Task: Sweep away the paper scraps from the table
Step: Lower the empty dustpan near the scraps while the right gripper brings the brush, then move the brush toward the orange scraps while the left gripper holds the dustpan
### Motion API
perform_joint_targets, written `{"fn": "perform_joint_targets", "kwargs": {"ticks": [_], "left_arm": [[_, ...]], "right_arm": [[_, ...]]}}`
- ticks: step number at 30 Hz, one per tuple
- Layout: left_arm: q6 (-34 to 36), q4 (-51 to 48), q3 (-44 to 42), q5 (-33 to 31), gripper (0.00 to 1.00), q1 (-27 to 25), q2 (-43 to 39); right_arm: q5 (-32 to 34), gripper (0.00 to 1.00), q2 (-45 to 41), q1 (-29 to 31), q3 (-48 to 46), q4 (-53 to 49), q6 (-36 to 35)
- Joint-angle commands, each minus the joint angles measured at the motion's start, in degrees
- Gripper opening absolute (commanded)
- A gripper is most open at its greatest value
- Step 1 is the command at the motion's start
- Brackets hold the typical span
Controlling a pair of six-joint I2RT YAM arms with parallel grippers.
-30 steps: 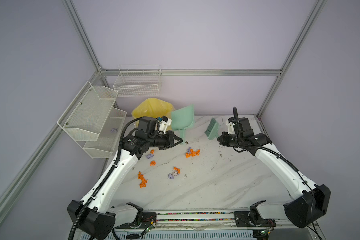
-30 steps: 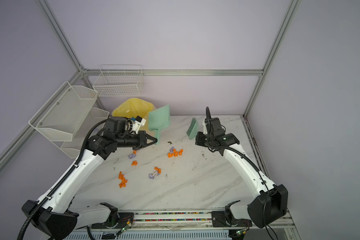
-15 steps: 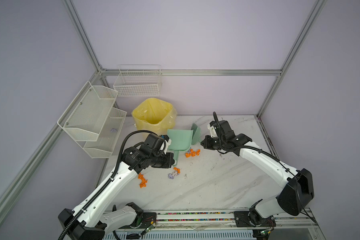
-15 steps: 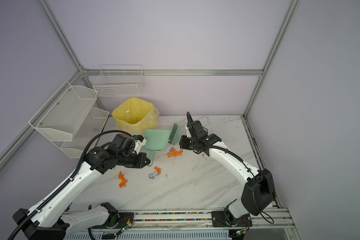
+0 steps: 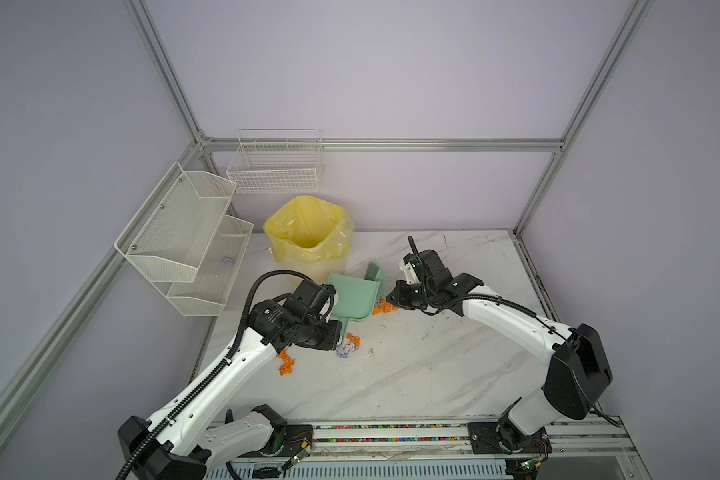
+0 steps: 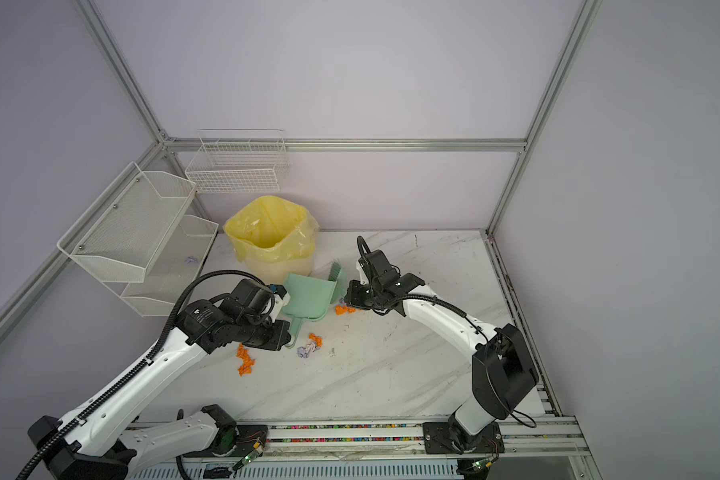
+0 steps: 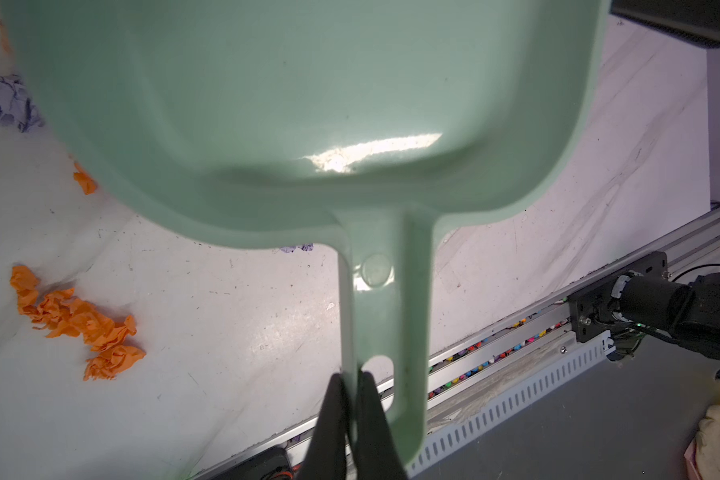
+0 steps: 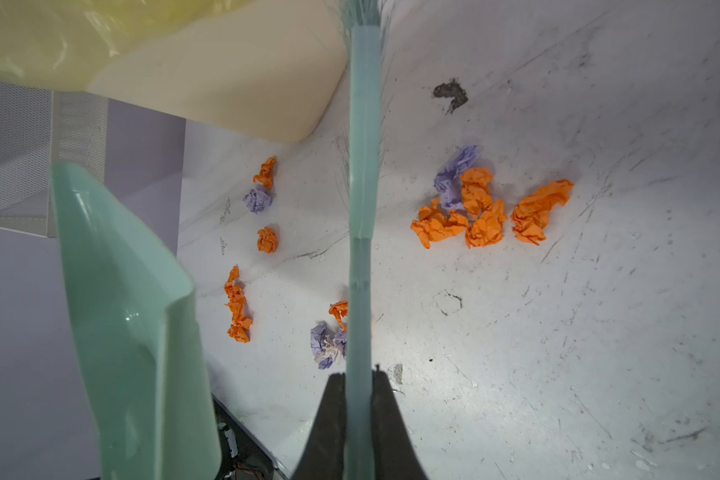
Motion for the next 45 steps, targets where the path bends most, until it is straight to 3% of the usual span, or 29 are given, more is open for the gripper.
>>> {"fn": "perform_joint_targets", "kwargs": {"ticks": [1, 13, 29, 38, 45], "left_arm": [[2.1, -0.1, -2.3, -1.7, 0.00, -0.9, -1.1], [2.0, 0.8, -3.7, -5.1, 0.00, -4.5, 0.2], [2.7, 5.0, 2.5, -5.4, 0.00, -9.2, 11.2], [4.9, 7.2, 8.6, -4.8, 0.00, -10.0, 21.0], [5.3, 7.6, 11.8, -3.8, 0.00, -11.4, 24.7]], "right_arm": [[-1.7, 0.00, 1.2, 0.2, -0.1, 0.9, 0.7], [-4.3, 0.00, 3.0, -3.8, -2.3, -1.4, 0.8], [-2.7, 0.00, -10.4, -17.5, -9.8, -14.1, -4.8], [-4.5, 0.00, -16.7, -18.5, -2.6, -17.2, -3.1], [0.4, 0.00, -15.9, -22.0, 4.2, -23.3, -8.4]]}}
